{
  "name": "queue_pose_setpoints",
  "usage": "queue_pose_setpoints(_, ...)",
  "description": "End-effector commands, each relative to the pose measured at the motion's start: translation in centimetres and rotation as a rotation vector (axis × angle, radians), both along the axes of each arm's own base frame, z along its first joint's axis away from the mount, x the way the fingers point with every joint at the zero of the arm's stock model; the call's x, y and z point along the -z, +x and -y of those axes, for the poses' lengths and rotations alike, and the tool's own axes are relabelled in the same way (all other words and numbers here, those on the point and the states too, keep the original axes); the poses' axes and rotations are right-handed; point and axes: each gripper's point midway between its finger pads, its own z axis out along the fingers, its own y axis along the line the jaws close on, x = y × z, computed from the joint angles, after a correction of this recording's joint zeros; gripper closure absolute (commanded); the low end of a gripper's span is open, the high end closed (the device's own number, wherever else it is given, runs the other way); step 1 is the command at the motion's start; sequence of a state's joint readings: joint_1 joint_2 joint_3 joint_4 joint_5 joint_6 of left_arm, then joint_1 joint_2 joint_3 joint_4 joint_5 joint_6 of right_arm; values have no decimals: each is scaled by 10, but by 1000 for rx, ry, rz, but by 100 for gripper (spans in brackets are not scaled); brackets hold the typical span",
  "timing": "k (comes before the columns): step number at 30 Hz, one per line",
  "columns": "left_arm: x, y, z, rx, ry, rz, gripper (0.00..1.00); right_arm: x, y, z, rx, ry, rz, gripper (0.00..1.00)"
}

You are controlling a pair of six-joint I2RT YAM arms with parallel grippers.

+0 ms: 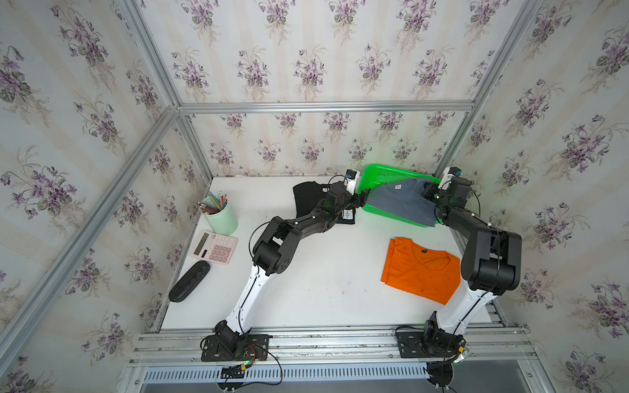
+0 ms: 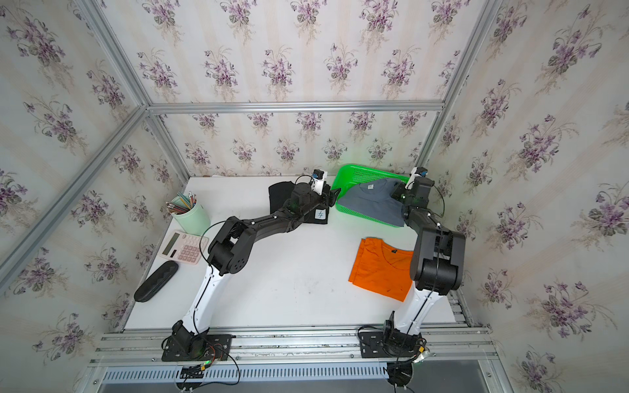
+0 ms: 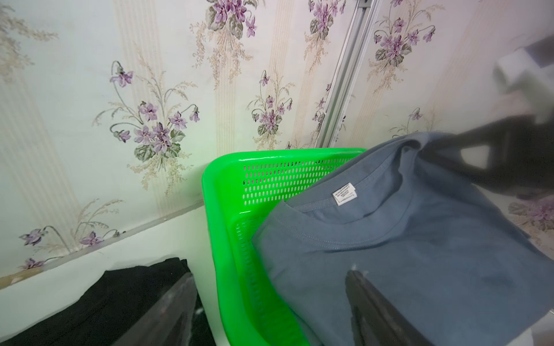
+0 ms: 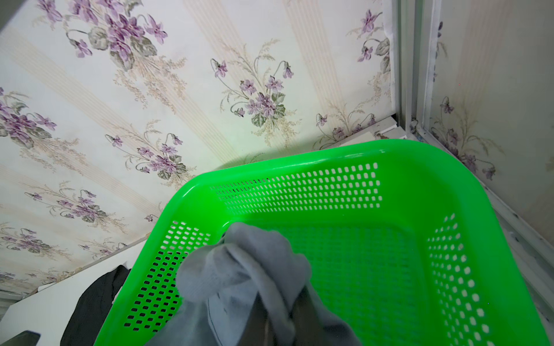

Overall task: Put the folded t-shirts into the basket
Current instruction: Place the T-shirt in the bin.

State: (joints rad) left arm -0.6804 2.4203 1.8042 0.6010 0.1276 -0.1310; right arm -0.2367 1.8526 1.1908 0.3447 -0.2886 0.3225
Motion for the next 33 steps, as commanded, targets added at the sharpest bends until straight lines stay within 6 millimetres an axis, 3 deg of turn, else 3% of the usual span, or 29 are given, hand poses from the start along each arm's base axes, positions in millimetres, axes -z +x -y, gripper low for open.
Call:
queue_pose_setpoints(1,-19,-2,-4,-8,-23,56,21,7,4,0,-1,16,-18,100)
queue_pose_setpoints(10,-14,-10,-10,-5,-20,46,24,26,22,15,53,18,-92,94)
queue_pose_setpoints(17,-6,-5,-18,-63,-29,-9,25,49,24,23,124,88,-121,95)
queue_pose_setpoints(21,-5,-8,-18,-53,-38,-29,26,53,27,23,134,126,-135,76)
queue_pose_setpoints(24,-6,-11,-19,-51,-43,-34,26,40,24,29,175,126,-109,69)
queue_pose_setpoints(29,-13,-17,-22,-48,-37,-36,27,1,12,47,261,77,-57,66)
queue_pose_setpoints(31,-18,-19,-24,-48,-40,-34,27,-14,4,57,312,45,-47,48)
queue_pose_setpoints(33,-23,-23,-28,-49,-43,-31,27,-29,-2,57,302,1,-32,45)
